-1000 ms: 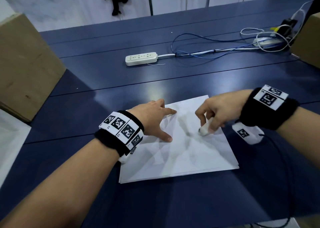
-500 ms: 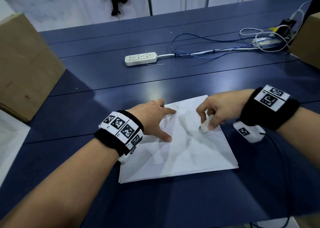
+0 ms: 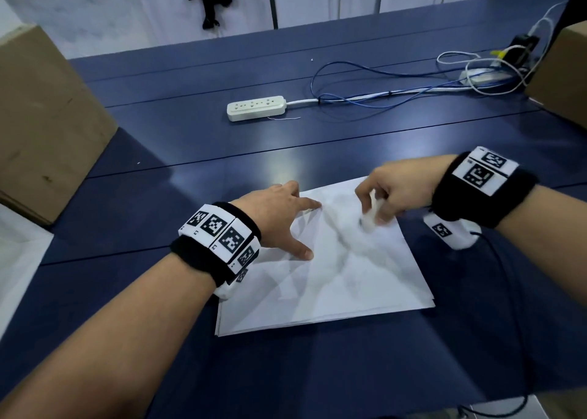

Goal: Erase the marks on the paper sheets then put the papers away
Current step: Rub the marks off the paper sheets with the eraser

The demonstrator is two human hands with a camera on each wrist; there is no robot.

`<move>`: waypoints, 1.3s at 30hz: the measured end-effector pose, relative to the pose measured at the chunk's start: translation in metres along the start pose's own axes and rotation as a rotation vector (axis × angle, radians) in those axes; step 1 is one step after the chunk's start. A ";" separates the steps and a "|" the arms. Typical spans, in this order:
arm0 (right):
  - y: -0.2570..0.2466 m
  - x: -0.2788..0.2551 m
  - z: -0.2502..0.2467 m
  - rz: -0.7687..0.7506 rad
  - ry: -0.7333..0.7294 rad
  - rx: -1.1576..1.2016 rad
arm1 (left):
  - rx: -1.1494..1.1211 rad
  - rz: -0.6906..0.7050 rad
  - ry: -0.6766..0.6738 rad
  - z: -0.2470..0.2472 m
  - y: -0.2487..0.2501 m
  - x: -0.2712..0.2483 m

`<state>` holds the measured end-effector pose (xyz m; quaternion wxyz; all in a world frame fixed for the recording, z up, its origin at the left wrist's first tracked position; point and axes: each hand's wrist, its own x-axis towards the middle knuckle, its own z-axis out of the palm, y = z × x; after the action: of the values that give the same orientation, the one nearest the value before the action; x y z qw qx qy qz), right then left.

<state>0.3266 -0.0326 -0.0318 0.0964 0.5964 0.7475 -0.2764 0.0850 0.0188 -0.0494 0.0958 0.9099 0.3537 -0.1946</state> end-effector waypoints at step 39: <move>0.004 0.005 0.000 0.022 0.164 0.039 | 0.056 0.154 0.041 0.001 0.026 0.004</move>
<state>0.3290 -0.0280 -0.0357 0.0263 0.6269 0.7407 -0.2400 0.1051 0.0018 -0.0513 0.0779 0.9404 0.2790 -0.1780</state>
